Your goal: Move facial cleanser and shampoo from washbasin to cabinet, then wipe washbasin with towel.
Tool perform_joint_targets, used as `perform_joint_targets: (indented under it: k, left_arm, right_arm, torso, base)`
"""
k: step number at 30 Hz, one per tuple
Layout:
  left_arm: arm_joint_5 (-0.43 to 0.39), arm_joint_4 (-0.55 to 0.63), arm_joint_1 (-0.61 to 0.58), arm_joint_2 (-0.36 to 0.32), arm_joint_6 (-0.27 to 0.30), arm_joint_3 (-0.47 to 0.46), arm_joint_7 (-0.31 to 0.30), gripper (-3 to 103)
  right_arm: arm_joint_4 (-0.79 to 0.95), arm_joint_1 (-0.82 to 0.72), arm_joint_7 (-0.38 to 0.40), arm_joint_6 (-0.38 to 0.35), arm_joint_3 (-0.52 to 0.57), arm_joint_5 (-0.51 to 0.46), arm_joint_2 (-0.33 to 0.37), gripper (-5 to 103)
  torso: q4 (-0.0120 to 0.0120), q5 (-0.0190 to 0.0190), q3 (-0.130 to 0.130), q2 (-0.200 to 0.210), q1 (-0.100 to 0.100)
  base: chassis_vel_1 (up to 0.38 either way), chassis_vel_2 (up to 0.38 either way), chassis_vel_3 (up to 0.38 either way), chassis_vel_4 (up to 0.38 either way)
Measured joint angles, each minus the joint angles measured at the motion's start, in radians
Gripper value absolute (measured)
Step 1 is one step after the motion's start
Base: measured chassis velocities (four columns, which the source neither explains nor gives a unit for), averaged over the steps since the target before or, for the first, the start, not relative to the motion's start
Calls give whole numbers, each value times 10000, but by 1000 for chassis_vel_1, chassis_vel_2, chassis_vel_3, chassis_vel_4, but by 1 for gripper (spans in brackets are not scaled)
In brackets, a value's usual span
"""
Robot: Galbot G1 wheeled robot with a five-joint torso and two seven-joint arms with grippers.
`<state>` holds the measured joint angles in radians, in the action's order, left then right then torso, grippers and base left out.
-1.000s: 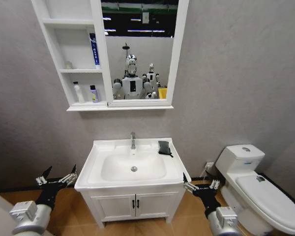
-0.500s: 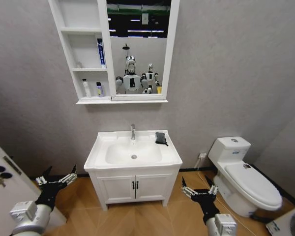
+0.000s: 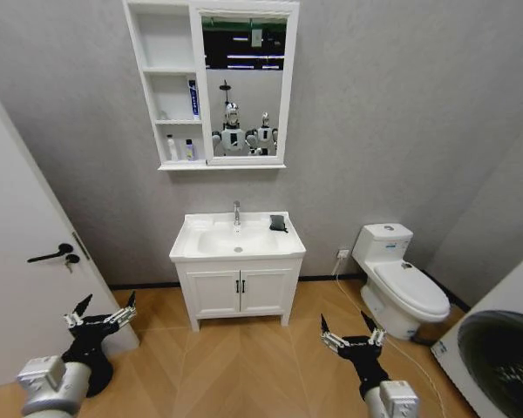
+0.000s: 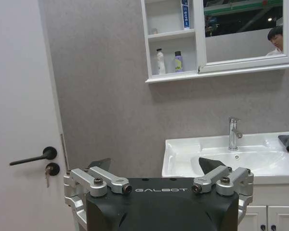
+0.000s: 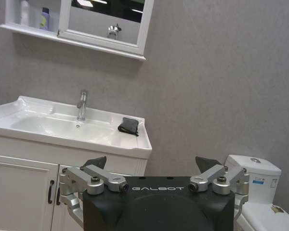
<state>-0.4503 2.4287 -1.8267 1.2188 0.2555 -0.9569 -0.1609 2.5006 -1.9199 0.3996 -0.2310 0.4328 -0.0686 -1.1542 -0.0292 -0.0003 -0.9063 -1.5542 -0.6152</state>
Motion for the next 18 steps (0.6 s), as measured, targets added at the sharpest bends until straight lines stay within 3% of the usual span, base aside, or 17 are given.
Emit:
perform_joint_targets:
  k: [2, 5, 6, 9, 11, 14, 18]
  left_arm:
    - [0, 2, -1, 1, -1, 0, 0, 100]
    - [0, 0, -2, 0, 0, -1, 0, 100]
    - [1, 1, -3, 0, 0, -5, -6, 100]
    - [0, 0, -3, 0, 0, -1, -4, 100]
    - [0, 1, -1, 0, 0, 0, -1, 100]
    - [0, 0, 1, 0, 0, 1, -1, 100]
    - [0, 1, 1, 0, 0, 1, -1, 100]
  right_arm:
    - [-72, 77, -209, 244, 32, 155, 10, 100]
    - [-194, 226, -480, 472, 86, 231, 45, 100]
    - [-240, 323, -549, 553, 100, 190, 75, 100]
    - [-303, 396, -695, 728, 179, 175, 136, 100]
    - [-313, 398, -745, 770, 205, 186, 144, 100]
    - [-323, 412, -778, 801, 229, 196, 152, 100]
    - [-323, 412, -778, 801, 230, 196, 152, 100]
  torso:
    - [4, 18, -4, 3, -3]
    - [4, -9, 1, -1, 3]
    - [8, 9, 3, -5, 7]
    - [-1, -1, -1, -1, 3]
    - [-8, 7, -1, -2, 3]
    - [5, 5, -8, 10, -21]
    - [4, 2, -8, 10, -20]
  base:
    - [339, -313, -314, 325]
    - [271, -318, -283, 304]
    - [207, -28, -210, 205]
    - [92, -37, -196, 113]
    - [13, -43, -54, 65]
    - [-73, 2, 57, -19]
    - [-47, 65, 51, -38]
